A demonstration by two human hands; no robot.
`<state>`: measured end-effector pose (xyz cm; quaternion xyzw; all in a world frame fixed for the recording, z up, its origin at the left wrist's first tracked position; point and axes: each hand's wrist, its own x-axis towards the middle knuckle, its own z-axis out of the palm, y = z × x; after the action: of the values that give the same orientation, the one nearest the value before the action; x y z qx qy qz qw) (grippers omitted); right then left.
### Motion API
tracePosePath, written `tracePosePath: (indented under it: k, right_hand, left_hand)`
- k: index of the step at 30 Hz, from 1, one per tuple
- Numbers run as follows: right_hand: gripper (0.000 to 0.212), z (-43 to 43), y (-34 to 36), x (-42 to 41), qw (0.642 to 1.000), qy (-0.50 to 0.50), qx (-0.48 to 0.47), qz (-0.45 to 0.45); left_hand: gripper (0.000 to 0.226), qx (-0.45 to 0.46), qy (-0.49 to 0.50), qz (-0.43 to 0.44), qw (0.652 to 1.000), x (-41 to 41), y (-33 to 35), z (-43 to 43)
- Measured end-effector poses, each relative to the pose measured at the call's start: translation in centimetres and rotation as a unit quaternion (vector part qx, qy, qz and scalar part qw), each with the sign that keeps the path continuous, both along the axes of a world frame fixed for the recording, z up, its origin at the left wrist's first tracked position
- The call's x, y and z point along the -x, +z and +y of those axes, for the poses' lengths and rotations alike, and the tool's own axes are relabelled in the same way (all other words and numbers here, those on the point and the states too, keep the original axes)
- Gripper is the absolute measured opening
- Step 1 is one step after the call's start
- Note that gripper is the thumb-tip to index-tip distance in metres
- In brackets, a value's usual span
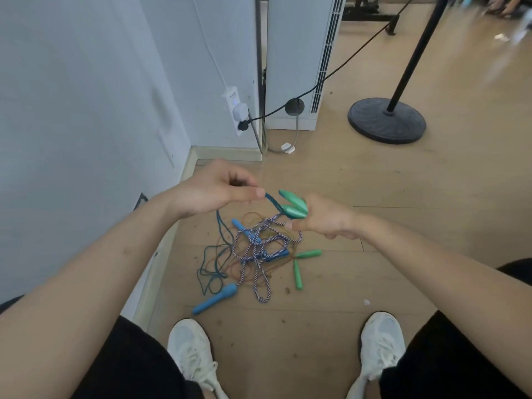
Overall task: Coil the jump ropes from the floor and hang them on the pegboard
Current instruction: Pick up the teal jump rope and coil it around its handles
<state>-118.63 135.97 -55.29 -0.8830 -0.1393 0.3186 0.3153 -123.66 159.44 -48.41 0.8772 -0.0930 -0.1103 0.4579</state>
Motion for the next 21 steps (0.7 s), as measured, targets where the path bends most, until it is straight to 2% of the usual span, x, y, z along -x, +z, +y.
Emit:
tracePosePath:
  k: [3,6,8,9,10,14,17,21]
  right_hand:
    - [0.048,1.2,0.0,1.4,0.996,0.062,0.046,-0.046]
    - [0.063,1.9,-0.6,2.7,0.987,0.131,0.059,-0.079]
    - [0.049,2.1,-0.3,3.3,0.981,0.166,0.036,-0.092]
    - [0.029,2.1,0.4,3.6,0.98,0.172,0.011,-0.099]
    - [0.013,2.1,1.0,3.8,0.979,0.17,-0.019,-0.11]
    - [0.028,1.2,2.5,3.9,0.967,0.123,-0.094,-0.203]
    - [0.029,0.7,2.8,3.5,0.954,0.108,-0.127,-0.25]
    - [0.032,0.6,2.7,2.9,0.929,0.075,-0.179,-0.315]
  left_hand:
    - [0.011,0.013,-0.041,0.013,0.999,0.4,0.0,-0.7]
    - [0.012,0.031,-0.009,-0.009,0.999,0.3,-0.6,-1.3]
    - [0.013,0.03,0.035,-0.026,0.999,-0.2,-1.4,-1.0]
    - [0.014,0.024,0.052,-0.029,0.998,-0.5,-1.8,-0.8]
    - [0.015,0.018,0.066,-0.03,0.997,-0.6,-2.1,-0.6]
    - [0.013,0.02,0.092,-0.033,0.995,-1.0,-3.3,-0.3]
    - [0.003,0.045,0.092,-0.016,0.995,-0.8,-3.8,-0.8]
    - [0.011,0.086,0.094,0.023,0.992,-0.1,-3.7,-1.9]
